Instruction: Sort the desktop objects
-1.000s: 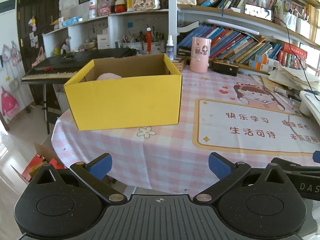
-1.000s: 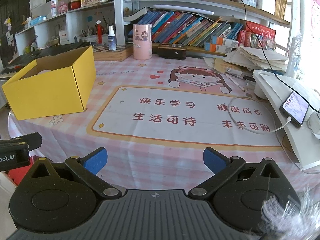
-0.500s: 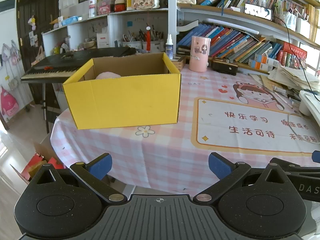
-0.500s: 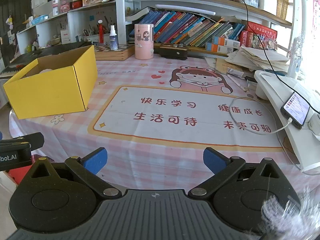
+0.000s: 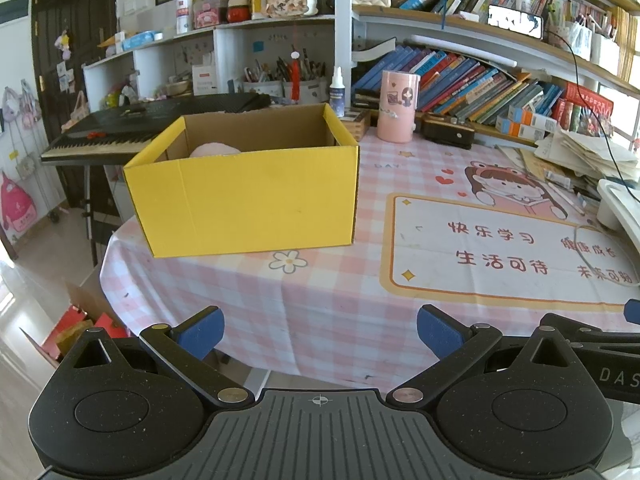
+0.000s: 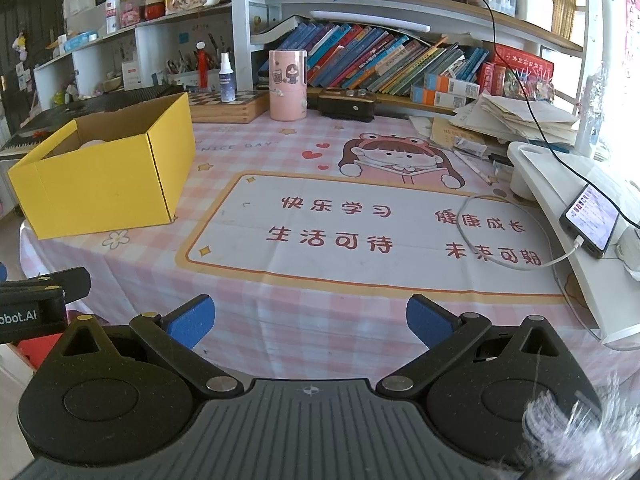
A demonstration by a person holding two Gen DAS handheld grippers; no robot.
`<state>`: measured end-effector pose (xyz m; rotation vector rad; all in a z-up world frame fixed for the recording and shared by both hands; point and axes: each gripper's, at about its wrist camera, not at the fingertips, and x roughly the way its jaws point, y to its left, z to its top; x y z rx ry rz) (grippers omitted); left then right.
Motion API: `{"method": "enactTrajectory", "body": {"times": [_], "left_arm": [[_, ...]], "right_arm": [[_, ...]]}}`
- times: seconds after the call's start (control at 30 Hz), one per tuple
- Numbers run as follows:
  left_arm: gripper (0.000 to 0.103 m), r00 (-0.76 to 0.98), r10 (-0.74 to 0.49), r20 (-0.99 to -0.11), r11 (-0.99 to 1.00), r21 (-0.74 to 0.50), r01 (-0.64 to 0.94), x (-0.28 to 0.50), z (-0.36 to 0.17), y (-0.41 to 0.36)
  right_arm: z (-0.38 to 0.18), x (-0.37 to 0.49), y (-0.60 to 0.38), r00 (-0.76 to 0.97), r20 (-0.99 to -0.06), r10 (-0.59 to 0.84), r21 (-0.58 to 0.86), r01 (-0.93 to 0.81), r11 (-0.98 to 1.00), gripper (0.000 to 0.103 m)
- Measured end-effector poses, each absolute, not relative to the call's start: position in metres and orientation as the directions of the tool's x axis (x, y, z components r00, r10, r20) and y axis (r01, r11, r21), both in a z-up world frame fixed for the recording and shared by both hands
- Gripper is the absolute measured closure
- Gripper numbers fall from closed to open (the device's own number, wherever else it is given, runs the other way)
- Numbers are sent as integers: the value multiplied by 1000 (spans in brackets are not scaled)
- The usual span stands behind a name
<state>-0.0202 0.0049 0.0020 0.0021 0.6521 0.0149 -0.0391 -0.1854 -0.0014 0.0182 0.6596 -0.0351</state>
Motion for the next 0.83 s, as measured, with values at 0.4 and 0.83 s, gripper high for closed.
{"method": "enactTrajectory", "body": {"times": [0.4, 0.83], "left_arm": [[0, 789, 5, -614, 1000, 2, -5, -21, 1, 4], [0, 798, -34, -602, 999, -30, 20, -21, 3, 6]], "right_arm": [[-1, -40, -186, 788, -615, -26, 6, 37, 999, 0], [-2, -39, -186, 787, -617, -27, 8, 40, 999, 0]]}}
